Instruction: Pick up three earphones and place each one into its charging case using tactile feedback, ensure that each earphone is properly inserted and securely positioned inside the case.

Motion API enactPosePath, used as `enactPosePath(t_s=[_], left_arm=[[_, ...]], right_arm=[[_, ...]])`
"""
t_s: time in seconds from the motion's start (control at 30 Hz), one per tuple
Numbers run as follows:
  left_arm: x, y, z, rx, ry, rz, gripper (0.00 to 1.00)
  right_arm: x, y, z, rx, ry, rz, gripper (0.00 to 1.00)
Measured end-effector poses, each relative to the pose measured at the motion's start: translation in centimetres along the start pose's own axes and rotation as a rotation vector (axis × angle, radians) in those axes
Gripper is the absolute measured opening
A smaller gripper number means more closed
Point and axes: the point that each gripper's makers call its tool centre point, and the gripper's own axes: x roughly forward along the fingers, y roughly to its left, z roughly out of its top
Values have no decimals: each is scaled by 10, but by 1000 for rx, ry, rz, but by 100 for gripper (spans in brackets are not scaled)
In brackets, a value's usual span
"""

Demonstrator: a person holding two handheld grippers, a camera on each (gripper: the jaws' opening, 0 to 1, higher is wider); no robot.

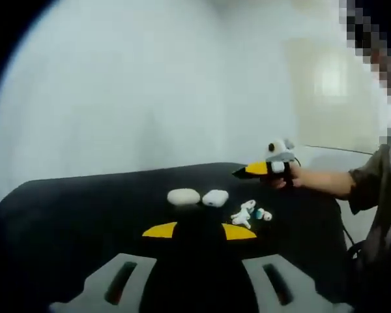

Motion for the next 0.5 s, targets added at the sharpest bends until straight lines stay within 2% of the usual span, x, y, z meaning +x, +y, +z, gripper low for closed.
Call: enactPosePath(t_s=[0.03,0.17,0.3,0.37,0.43,0.5], left_arm=[[2,-1,2,-7,5,-9,22],[14,2,21,-15,-8,-31,24],[34,29,36,23,22,-24,25],[45,47,41,-58,31,-21,26],[55,60,54,-106,-19,2,25],[63,62,61,-114,-59,-16,24]], right_arm=[[-1,-2,-3,29,17,0,29],[-4,-18,0,52,-5,-53,29],[-4,-16,4,91,-30,-39,29],[-4,-17,4,92,-28,-42,29],[-4,-17,3,87,-20,-45,29],[-4,-13,2,78,-16,-43,29]])
